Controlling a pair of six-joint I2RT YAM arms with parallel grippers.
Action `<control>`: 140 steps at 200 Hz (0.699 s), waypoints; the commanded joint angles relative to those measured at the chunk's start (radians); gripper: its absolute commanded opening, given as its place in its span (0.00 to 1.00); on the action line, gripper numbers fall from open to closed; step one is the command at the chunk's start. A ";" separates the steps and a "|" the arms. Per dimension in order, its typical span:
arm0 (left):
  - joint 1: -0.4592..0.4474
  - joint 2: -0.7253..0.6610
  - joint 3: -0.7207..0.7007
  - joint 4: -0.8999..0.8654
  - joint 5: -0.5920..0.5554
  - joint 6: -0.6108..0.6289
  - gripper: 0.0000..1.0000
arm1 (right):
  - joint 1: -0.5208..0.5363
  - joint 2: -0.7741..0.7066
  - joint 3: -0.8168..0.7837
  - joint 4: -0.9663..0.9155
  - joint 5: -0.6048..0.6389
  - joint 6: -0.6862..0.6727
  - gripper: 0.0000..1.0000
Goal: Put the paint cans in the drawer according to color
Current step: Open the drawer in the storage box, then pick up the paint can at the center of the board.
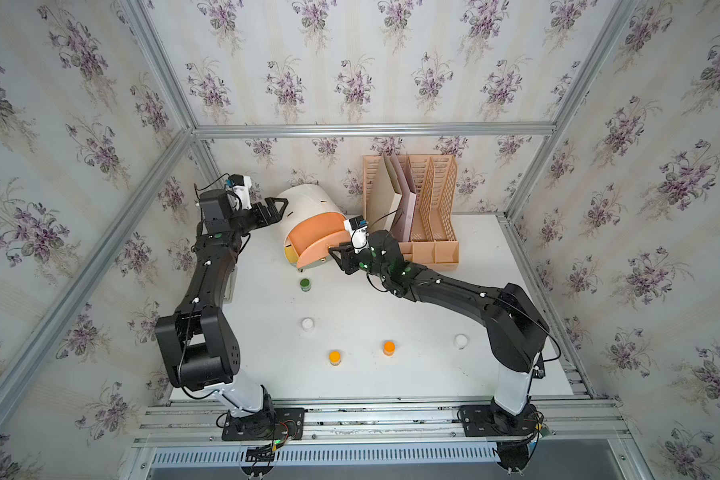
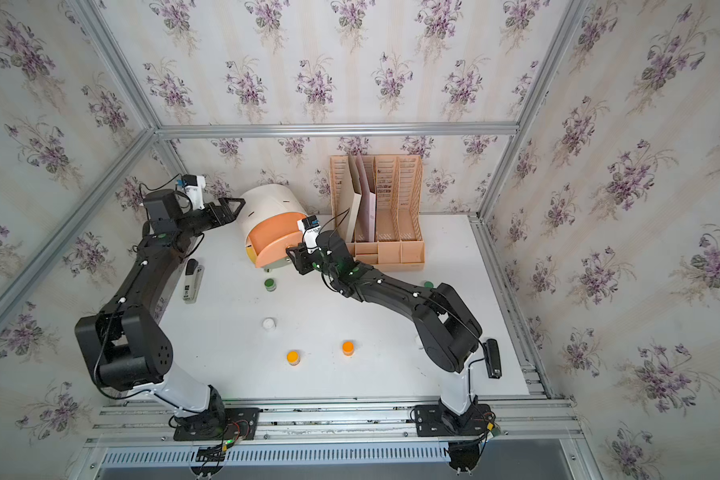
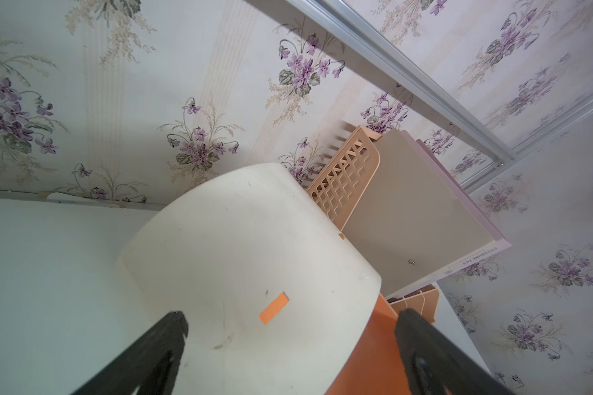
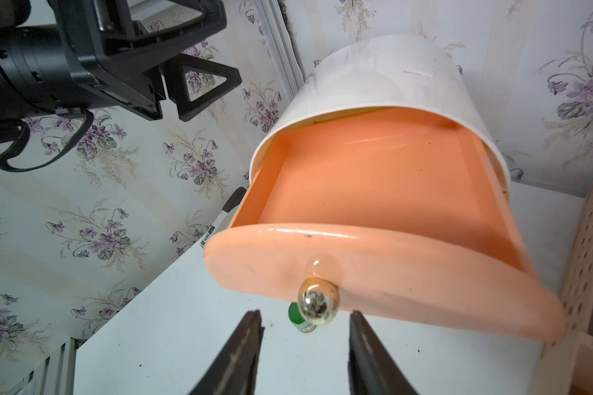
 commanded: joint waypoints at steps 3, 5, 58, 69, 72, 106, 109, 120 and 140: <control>-0.016 -0.065 -0.030 -0.073 -0.053 0.039 0.99 | 0.000 -0.044 -0.021 -0.028 0.018 -0.024 0.49; -0.019 -0.072 -0.033 -0.077 -0.056 0.041 0.99 | -0.001 -0.049 -0.022 -0.030 0.019 -0.024 0.49; -0.185 -0.251 -0.062 -0.261 -0.204 0.149 0.99 | 0.000 -0.197 -0.065 -0.188 0.078 0.003 0.48; -0.235 -0.282 -0.065 -0.297 -0.234 0.171 0.99 | 0.001 -0.233 -0.070 -0.242 0.101 0.014 0.47; -0.250 -0.290 -0.066 -0.307 -0.243 0.176 0.99 | 0.001 -0.243 -0.072 -0.260 0.108 0.017 0.47; -0.422 -0.383 -0.097 -0.393 -0.332 0.213 0.99 | 0.000 -0.333 -0.084 -0.473 0.164 0.075 0.46; -0.439 -0.390 -0.101 -0.400 -0.343 0.215 0.99 | 0.000 -0.338 -0.084 -0.494 0.168 0.080 0.47; -0.490 -0.415 -0.112 -0.429 -0.370 0.219 0.99 | 0.000 -0.359 -0.087 -0.567 0.175 0.097 0.46; -0.567 -0.454 -0.133 -0.477 -0.431 0.220 0.99 | 0.000 -0.400 -0.116 -0.663 0.173 0.120 0.47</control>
